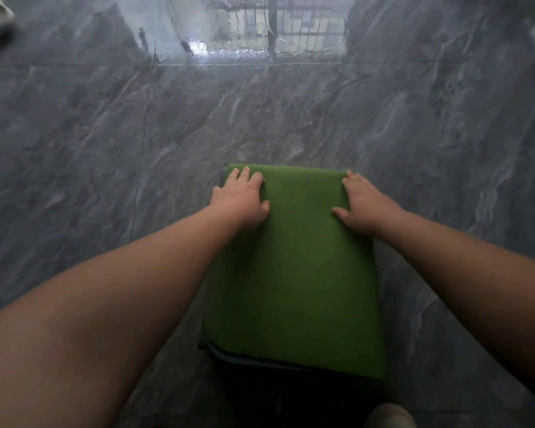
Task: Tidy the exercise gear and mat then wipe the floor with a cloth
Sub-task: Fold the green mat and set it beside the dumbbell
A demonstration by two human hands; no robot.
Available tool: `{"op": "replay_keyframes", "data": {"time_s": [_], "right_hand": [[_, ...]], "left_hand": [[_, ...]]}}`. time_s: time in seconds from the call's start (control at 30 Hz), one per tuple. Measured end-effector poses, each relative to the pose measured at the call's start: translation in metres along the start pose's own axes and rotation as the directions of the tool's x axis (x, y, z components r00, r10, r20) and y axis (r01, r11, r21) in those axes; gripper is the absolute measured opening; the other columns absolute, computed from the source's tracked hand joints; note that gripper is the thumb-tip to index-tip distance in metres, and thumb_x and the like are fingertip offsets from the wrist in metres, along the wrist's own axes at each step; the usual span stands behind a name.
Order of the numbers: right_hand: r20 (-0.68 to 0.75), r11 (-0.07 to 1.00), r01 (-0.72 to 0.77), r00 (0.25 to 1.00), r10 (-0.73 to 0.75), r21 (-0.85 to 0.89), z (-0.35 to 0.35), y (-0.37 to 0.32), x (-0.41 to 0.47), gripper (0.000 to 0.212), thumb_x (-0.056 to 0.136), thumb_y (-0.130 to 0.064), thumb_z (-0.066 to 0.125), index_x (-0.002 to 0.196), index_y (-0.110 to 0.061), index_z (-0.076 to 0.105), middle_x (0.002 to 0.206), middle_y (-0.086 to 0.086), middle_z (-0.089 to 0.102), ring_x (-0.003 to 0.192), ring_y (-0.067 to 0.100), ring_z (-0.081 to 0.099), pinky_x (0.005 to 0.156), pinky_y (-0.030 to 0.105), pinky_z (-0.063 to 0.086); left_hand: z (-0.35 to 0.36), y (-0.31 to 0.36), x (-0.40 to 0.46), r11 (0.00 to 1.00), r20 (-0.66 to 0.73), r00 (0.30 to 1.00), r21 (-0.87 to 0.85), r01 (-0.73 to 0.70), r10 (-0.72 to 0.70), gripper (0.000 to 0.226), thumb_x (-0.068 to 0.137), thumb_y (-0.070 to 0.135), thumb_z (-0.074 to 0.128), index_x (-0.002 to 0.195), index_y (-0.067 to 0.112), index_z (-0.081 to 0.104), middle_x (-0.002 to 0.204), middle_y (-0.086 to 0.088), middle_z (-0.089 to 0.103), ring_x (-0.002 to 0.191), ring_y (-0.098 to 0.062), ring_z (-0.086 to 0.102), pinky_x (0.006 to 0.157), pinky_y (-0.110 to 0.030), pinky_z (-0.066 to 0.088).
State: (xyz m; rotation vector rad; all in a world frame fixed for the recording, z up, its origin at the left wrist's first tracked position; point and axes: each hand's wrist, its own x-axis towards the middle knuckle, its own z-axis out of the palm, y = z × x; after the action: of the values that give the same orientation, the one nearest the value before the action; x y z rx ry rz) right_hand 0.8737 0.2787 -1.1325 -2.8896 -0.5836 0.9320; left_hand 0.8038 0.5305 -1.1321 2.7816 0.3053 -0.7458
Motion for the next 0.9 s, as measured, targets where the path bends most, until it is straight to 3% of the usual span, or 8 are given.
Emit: {"op": "replay_keyframes", "data": {"time_s": [0.13, 0.23, 0.37, 0.5, 0.57, 0.63, 0.73, 0.9], "right_hand": [[-0.045, 1.0, -0.013, 0.999, 0.013, 0.006, 0.014, -0.002, -0.009, 0.081, 0.1, -0.045, 0.046, 0.157, -0.007, 0.002, 0.166, 0.007, -0.008, 0.153, 0.022, -0.007, 0.124, 0.037, 0.003], [-0.145, 0.997, -0.066, 0.987, 0.07, 0.036, 0.037, -0.003, -0.027, 0.075, 0.101, -0.047, 0.036, 0.158, -0.019, -0.004, 0.166, 0.0, -0.012, 0.152, 0.023, -0.009, 0.124, 0.044, 0.007], [-0.209, 0.91, -0.08, 0.962, 0.178, 0.407, 0.06, -0.011, -0.056, 0.075, 0.102, -0.042, 0.041, 0.157, -0.027, -0.007, 0.166, -0.003, -0.014, 0.152, 0.027, -0.001, 0.122, 0.041, 0.006], [-0.127, 0.697, -0.185, 0.92, 0.37, 0.693, 0.087, -0.014, -0.085, 0.076, 0.103, -0.039, 0.041, 0.157, -0.024, -0.01, 0.167, 0.006, -0.003, 0.153, 0.025, 0.006, 0.121, 0.04, 0.01], [-0.052, 0.623, -0.269, 0.893, 0.447, 0.735, 0.095, -0.013, -0.089, 0.072, 0.103, -0.041, 0.038, 0.158, -0.02, -0.003, 0.165, 0.011, 0.011, 0.15, 0.03, 0.017, 0.122, 0.042, 0.016], [-0.025, 0.592, -0.315, 0.869, 0.494, 0.742, 0.097, -0.014, -0.085, 0.068, 0.102, -0.044, 0.038, 0.157, -0.015, 0.01, 0.16, 0.015, 0.027, 0.144, 0.036, 0.031, 0.119, 0.048, 0.026], [0.032, 0.555, -0.383, 0.842, 0.539, 0.738, 0.094, -0.016, -0.078, 0.064, 0.101, -0.047, 0.039, 0.149, -0.007, 0.026, 0.151, 0.02, 0.039, 0.136, 0.04, 0.04, 0.113, 0.051, 0.033], [0.172, 0.404, -0.448, 0.811, 0.56, 0.798, 0.094, -0.004, -0.074, 0.071, 0.095, -0.057, 0.05, 0.138, -0.002, 0.042, 0.137, 0.019, 0.052, 0.125, 0.04, 0.05, 0.107, 0.047, 0.041]], "left_hand": [[0.01, -0.001, -0.01, 0.998, 0.008, 1.0, -0.057, -0.005, 0.005, 0.062, 0.097, 0.04, 0.045, 0.153, 0.029, 0.02, 0.167, -0.002, -0.003, 0.153, -0.024, -0.005, 0.119, -0.061, 0.014], [0.027, -0.016, -0.023, 0.989, 0.003, 0.999, -0.143, -0.041, 0.042, 0.067, 0.1, 0.037, 0.043, 0.156, 0.038, 0.006, 0.165, 0.004, -0.016, 0.151, -0.018, -0.017, 0.121, -0.058, 0.012], [0.048, -0.033, -0.049, 0.973, -0.097, 0.994, -0.223, -0.063, 0.042, 0.068, 0.102, 0.038, 0.042, 0.155, 0.043, 0.001, 0.165, 0.008, -0.016, 0.151, -0.016, -0.016, 0.123, -0.05, 0.01], [0.084, -0.036, -0.094, 0.847, -0.139, 0.957, -0.51, 0.15, -0.253, 0.074, 0.099, 0.046, 0.046, 0.155, 0.041, -0.002, 0.167, 0.002, -0.005, 0.152, -0.026, 0.008, 0.12, -0.049, 0.018], [0.097, -0.032, -0.106, 0.724, -0.099, 0.893, -0.628, 0.286, -0.439, 0.077, 0.097, 0.051, 0.048, 0.157, 0.026, 0.006, 0.164, -0.009, 0.014, 0.148, -0.03, 0.021, 0.117, -0.047, 0.024], [0.102, -0.025, -0.108, 0.661, -0.07, 0.83, -0.642, 0.388, -0.554, 0.075, 0.096, 0.054, 0.047, 0.154, 0.012, 0.022, 0.156, -0.015, 0.031, 0.144, -0.033, 0.028, 0.115, -0.046, 0.027], [0.097, -0.016, -0.101, 0.625, -0.007, 0.773, -0.594, 0.507, -0.634, 0.071, 0.093, 0.059, 0.047, 0.141, 0.007, 0.04, 0.142, -0.018, 0.045, 0.131, -0.039, 0.042, 0.106, -0.051, 0.039], [0.083, -0.026, -0.082, 0.519, 0.197, 0.734, -0.59, 0.618, -0.65, 0.076, 0.087, 0.06, 0.054, 0.136, 0.003, 0.04, 0.138, -0.022, 0.048, 0.123, -0.041, 0.05, 0.099, -0.048, 0.044]]}}
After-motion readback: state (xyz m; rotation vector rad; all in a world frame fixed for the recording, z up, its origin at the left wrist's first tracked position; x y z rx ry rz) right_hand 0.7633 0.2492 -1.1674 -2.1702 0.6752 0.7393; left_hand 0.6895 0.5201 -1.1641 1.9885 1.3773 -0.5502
